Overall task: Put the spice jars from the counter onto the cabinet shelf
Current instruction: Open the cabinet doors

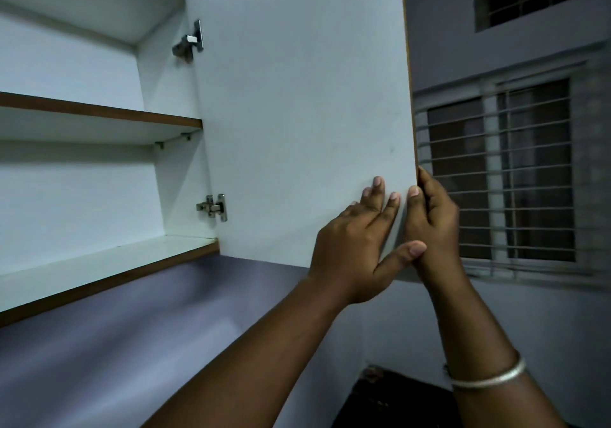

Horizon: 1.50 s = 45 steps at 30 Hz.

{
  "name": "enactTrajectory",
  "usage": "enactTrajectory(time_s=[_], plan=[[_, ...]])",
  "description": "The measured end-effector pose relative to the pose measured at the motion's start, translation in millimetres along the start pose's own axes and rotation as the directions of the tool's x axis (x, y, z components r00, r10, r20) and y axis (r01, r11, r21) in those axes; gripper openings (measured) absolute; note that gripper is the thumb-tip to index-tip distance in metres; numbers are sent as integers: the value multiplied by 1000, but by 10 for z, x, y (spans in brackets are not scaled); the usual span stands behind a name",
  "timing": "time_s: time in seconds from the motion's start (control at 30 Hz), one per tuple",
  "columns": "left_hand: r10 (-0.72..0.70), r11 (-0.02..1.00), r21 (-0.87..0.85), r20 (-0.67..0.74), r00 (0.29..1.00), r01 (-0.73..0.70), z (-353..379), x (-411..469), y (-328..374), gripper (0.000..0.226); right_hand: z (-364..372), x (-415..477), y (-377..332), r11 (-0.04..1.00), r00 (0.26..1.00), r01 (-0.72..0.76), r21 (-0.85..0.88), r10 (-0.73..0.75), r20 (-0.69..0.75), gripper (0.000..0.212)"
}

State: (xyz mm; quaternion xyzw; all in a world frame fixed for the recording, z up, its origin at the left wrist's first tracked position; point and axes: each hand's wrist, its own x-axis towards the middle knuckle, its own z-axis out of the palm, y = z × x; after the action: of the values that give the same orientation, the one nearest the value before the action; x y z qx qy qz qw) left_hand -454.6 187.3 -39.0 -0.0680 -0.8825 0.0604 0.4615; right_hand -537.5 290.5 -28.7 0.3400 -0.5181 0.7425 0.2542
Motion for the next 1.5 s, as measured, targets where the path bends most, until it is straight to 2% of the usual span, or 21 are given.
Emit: enactTrajectory(time_s=[0.3,0.37,0.4,0.43,0.5,0.53,0.6,0.63,0.7,0.8,0.87,0.9,0.93,1.0,1.03,1.1,1.17,1.23,1.33,1.43,1.5], plan=[[-54,997,59,237,970,41,114,218,-11,86,-33,207,305,999,999,-37,37,39,-34,38],[-11,999,49,301,954,-4,-18,197,-42,88,28,131,283,984,993,69,-163,-83,-85,43],[28,998,43,318,948,-44,-107,166,-57,89,74,63,257,947,970,175,-270,-212,-116,46],[66,994,59,319,946,-89,-232,103,-113,91,184,-26,214,905,925,299,-303,-353,-140,47],[159,974,121,247,956,-193,-494,-69,-233,95,433,-222,154,863,850,465,-196,-497,-176,39],[195,959,169,186,963,-227,-671,-197,-326,94,620,-349,90,878,863,478,-33,-476,-170,36],[239,928,273,81,968,-252,-1001,-445,-518,89,977,-582,-82,877,941,334,345,-334,-62,33],[239,910,330,76,968,-251,-1164,-562,-618,88,1159,-684,-171,851,962,239,467,-274,8,33],[187,872,430,144,972,-232,-1518,-799,-826,87,1568,-865,-336,803,971,65,592,-186,147,32],[29,796,581,247,968,-172,-2105,-1204,-1155,76,2231,-1155,-624,715,909,-215,665,-101,403,29],[-108,700,700,299,948,-141,-2506,-1487,-1381,63,2656,-1379,-852,669,785,-429,607,-55,617,25],[-243,633,767,328,913,-107,-2677,-1600,-1483,60,2837,-1476,-958,645,705,-521,559,-44,707,24],[-420,536,841,340,842,-72,-2878,-1727,-1568,61,3023,-1593,-1096,620,619,-596,511,-50,784,21],[-707,318,943,306,637,-99,-3210,-1914,-1711,62,3324,-1749,-1347,614,498,-654,441,-89,863,16],[-780,234,960,280,560,-155,-3363,-2000,-1760,61,3453,-1816,-1494,611,453,-669,423,-115,884,14],[-857,147,953,257,447,-266,-3523,-2084,-1794,60,3665,-1899,-1758,601,380,-695,395,-158,911,14],[-882,92,946,222,415,-311,-3503,-2062,-1772,64,3811,-1938,-1959,613,320,-707,352,-166,933,24],[-872,50,957,180,455,-284,-3435,-2023,-1715,61,3886,-1969,-2085,635,324,-697,333,-135,936,35],[-796,80,974,190,575,-210,-3431,-2024,-1560,50,3795,-2024,-2114,635,440,-643,428,-151,885,36],[-659,237,967,228,717,-90,-3553,-2110,-1181,41,3528,-2125,-2176,544,530,-605,582,-270,804,35],[-543,323,941,271,795,-100,-3626,-2191,-818,34,3296,-2224,-2229,426,560,-620,659,-347,752,29]])
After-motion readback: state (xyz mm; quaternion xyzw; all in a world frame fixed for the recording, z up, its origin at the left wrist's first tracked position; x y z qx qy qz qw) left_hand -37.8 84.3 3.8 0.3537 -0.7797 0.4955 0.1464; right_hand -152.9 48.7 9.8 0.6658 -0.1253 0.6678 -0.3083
